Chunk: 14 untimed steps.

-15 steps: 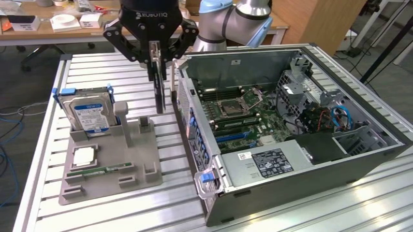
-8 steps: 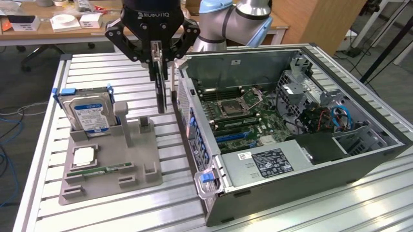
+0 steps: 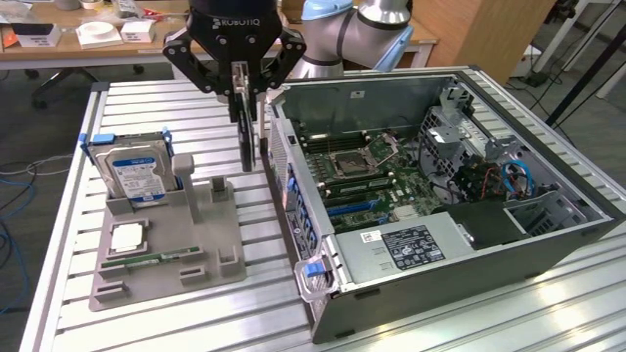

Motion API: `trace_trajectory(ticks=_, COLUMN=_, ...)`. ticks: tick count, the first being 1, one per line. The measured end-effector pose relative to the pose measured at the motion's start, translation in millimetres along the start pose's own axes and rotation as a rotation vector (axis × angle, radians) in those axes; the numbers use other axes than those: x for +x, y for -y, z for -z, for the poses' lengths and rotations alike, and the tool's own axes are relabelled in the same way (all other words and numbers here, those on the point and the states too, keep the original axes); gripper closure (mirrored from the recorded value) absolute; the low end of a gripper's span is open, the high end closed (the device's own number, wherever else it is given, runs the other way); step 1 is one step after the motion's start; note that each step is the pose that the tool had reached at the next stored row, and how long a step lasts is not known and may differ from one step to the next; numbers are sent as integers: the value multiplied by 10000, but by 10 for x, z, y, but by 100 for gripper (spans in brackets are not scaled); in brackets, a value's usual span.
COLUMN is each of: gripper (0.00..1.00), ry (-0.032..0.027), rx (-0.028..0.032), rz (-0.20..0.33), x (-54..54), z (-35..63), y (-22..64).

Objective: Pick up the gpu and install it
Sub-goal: 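Pick up the gpu and move the gpu toward the slot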

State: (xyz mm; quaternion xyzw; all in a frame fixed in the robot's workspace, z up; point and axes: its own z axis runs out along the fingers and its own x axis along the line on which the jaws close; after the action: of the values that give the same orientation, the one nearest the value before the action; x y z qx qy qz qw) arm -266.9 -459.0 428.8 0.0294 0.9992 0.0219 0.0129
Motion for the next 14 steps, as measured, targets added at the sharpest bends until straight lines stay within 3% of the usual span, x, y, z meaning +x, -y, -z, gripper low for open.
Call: trace_trajectory(ticks=14, gripper=74, ry=0, rx=0, rz=0, x=-69, z=0, y=-4)
